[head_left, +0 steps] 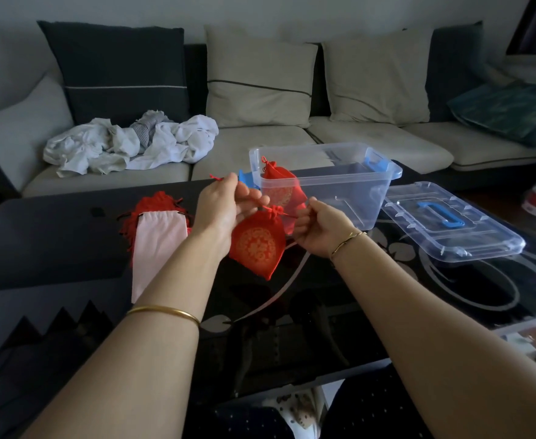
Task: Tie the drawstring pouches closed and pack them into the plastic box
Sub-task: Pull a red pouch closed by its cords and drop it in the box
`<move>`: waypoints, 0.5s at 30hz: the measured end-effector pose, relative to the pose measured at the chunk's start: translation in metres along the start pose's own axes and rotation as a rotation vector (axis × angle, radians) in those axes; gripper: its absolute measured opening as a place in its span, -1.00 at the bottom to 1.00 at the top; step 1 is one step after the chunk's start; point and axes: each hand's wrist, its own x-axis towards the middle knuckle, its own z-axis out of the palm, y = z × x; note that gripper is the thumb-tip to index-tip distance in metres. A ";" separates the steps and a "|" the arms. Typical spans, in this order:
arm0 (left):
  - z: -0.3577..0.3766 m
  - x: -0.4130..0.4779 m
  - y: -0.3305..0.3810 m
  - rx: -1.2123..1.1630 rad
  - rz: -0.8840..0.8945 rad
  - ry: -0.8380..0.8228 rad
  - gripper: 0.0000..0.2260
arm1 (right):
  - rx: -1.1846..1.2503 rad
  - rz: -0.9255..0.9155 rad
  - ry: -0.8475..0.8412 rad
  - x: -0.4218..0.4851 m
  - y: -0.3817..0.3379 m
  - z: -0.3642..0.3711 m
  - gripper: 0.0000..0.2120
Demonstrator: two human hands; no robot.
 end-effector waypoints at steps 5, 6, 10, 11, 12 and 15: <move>-0.002 0.001 -0.005 0.404 0.018 -0.196 -0.80 | -0.088 -0.194 -0.074 -0.012 -0.011 0.011 -0.55; -0.002 0.000 -0.006 0.463 0.014 -0.240 -0.85 | -0.127 -0.223 -0.098 -0.016 -0.012 0.014 -0.58; 0.001 -0.003 -0.006 0.602 0.041 -0.313 -0.91 | -0.308 -0.313 -0.162 -0.022 -0.011 0.021 -0.66; 0.002 -0.003 -0.005 0.605 0.047 -0.308 -0.90 | -0.361 -0.337 -0.168 -0.022 -0.010 0.022 -0.66; 0.003 -0.003 -0.006 0.606 0.052 -0.301 -0.89 | -0.409 -0.356 -0.168 -0.023 -0.010 0.022 -0.66; 0.004 -0.003 -0.006 0.570 0.033 -0.292 -0.88 | -0.515 -0.360 -0.150 -0.023 -0.012 0.020 -0.67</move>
